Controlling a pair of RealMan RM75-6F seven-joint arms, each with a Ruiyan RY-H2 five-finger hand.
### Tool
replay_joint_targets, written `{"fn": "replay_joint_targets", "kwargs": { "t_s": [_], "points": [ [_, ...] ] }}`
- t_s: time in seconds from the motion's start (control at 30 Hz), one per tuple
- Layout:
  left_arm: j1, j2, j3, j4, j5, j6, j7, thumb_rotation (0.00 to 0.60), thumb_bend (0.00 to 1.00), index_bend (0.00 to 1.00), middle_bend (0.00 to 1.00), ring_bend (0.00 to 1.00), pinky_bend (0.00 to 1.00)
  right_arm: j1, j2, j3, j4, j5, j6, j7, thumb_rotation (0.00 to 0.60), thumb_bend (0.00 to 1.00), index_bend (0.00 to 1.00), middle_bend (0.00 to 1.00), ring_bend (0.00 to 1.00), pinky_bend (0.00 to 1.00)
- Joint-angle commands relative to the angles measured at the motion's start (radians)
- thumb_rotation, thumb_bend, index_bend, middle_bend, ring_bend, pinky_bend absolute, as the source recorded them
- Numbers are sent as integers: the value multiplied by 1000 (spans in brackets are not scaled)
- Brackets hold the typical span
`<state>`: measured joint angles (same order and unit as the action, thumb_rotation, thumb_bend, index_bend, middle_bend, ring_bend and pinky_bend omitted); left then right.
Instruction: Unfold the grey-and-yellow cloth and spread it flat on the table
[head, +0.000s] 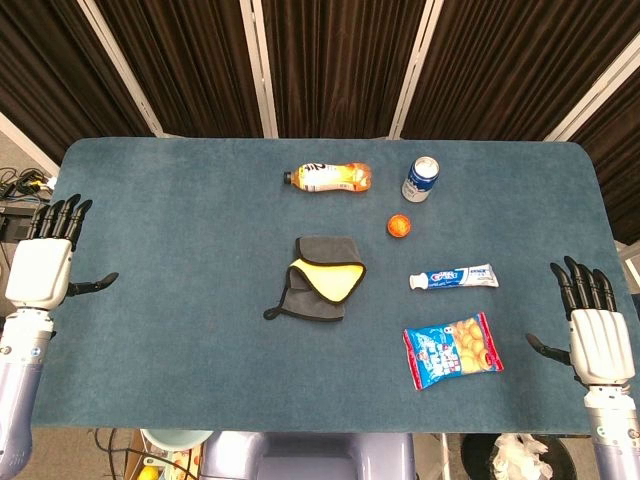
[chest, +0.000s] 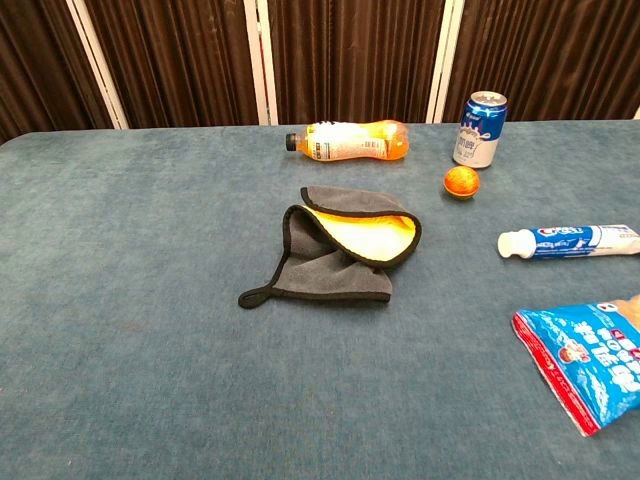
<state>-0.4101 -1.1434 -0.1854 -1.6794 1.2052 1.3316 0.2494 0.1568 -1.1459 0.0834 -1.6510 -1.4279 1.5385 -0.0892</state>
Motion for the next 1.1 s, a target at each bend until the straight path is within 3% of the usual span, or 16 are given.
{"fn": "replay_joint_targets", "kwargs": {
  "t_s": [0.03,0.2,0.4,0.6,0.9,1.1],
  "points": [
    [-1,-2,-1,2,4,-1,-1,600,90,0,0,0,57,-4,-1,2,-1,-5,3,-2,600,76,66,0,0,0],
    [-13,-17,-12,13,27,4,0,600,90,0,0,0,57,-16,-24,16,-5,3,27,-20,600,101,149,9,0,0],
    [-44,-23,-36,-6,23,-17,21,600,90,0,0,0,57,-10,-202,43,-51,-1,83,-92,600,163,362,58,0,0],
    [-61,3,-49,-26,3,-71,-17,600,89,0,0,0,57,65,-393,42,-66,-15,13,-321,600,191,505,91,0,0],
    [-74,16,-44,-2,15,-116,-73,600,90,0,0,0,57,178,-565,94,-12,89,-156,-468,600,246,560,97,0,0],
    [-73,20,-46,3,3,-118,-78,600,90,0,0,0,57,234,-645,118,31,120,-201,-529,600,282,540,88,0,0]
  ]
}}
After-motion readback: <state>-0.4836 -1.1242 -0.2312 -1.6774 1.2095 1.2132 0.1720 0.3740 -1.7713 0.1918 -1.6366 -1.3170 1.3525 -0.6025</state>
